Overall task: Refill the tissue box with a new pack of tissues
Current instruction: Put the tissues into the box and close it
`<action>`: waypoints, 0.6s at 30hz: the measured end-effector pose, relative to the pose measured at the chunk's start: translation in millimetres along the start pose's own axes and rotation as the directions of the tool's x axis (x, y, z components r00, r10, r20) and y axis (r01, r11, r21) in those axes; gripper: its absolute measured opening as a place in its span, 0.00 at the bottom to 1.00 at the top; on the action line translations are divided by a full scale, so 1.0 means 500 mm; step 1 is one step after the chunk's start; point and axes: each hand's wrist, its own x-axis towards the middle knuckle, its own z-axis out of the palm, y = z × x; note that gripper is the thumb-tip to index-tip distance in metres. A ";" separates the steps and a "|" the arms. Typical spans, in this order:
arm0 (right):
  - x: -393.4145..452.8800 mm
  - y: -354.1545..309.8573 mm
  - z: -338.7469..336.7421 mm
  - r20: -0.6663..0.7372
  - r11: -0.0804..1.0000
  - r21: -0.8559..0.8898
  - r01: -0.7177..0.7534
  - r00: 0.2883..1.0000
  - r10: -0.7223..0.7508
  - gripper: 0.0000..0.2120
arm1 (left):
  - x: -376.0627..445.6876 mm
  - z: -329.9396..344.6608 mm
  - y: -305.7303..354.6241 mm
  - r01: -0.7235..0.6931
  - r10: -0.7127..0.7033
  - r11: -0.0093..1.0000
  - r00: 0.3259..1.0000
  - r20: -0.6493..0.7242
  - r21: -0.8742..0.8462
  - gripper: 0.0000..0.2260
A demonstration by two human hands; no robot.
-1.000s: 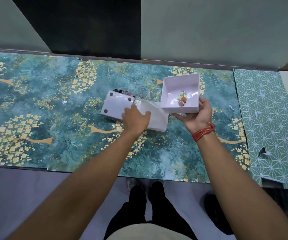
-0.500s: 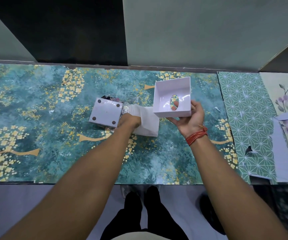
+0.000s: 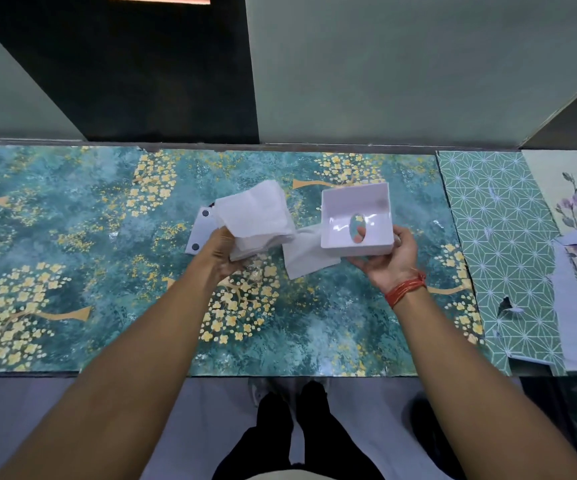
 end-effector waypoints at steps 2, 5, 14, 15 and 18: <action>-0.001 0.037 0.000 -0.011 0.998 -0.044 -0.046 0.999 0.046 0.16 | -0.011 0.004 0.002 -0.014 0.023 0.997 0.993 0.113 -0.081 0.06; 0.002 0.085 0.008 0.014 0.990 -0.066 -0.123 0.992 0.125 0.16 | -0.016 0.024 -0.009 0.003 0.036 0.987 0.971 0.235 -0.162 0.13; 0.009 0.095 0.008 -0.168 0.911 -0.381 -0.160 0.981 0.102 0.10 | -0.034 0.053 -0.028 0.061 0.019 0.954 0.965 0.262 -0.292 0.08; 0.011 0.090 0.005 -0.149 0.906 -0.390 -0.167 0.982 0.116 0.11 | -0.038 0.048 -0.023 0.059 0.022 0.953 0.965 0.262 -0.297 0.08; 0.010 0.080 0.010 -0.056 0.844 -0.493 -0.212 0.976 0.212 0.19 | -0.032 0.030 -0.022 0.065 -0.008 0.961 0.979 0.206 -0.270 0.08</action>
